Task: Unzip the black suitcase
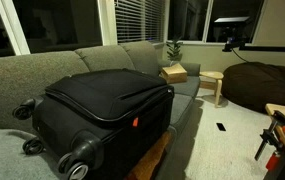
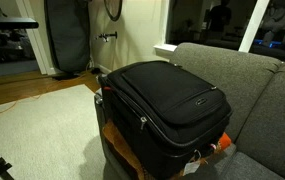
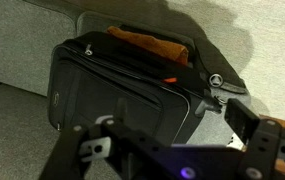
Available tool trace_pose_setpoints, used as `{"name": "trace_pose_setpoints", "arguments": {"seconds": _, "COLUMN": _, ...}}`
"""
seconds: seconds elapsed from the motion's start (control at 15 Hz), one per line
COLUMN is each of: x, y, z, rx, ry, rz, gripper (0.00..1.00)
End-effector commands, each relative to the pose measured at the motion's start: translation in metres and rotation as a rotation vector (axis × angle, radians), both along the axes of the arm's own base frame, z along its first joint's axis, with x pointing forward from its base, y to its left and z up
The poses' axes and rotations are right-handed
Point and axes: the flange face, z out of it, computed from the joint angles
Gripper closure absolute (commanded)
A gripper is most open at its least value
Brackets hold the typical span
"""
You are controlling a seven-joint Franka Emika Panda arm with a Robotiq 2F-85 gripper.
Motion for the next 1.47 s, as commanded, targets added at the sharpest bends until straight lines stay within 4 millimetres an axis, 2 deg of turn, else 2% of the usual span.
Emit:
{"name": "trace_pose_setpoints", "arguments": {"seconds": 0.0, "x": 0.0002, "y": 0.0003, "z": 0.0005, "rx": 0.0, "ry": 0.0, "rz": 0.0, "gripper": 0.0}}
{"name": "trace_pose_setpoints", "arguments": {"seconds": 1.4, "x": 0.0051, "y": -0.0032, "z": -0.0041, "rx": -0.012, "ry": 0.004, "rz": -0.014, "gripper": 0.0}}
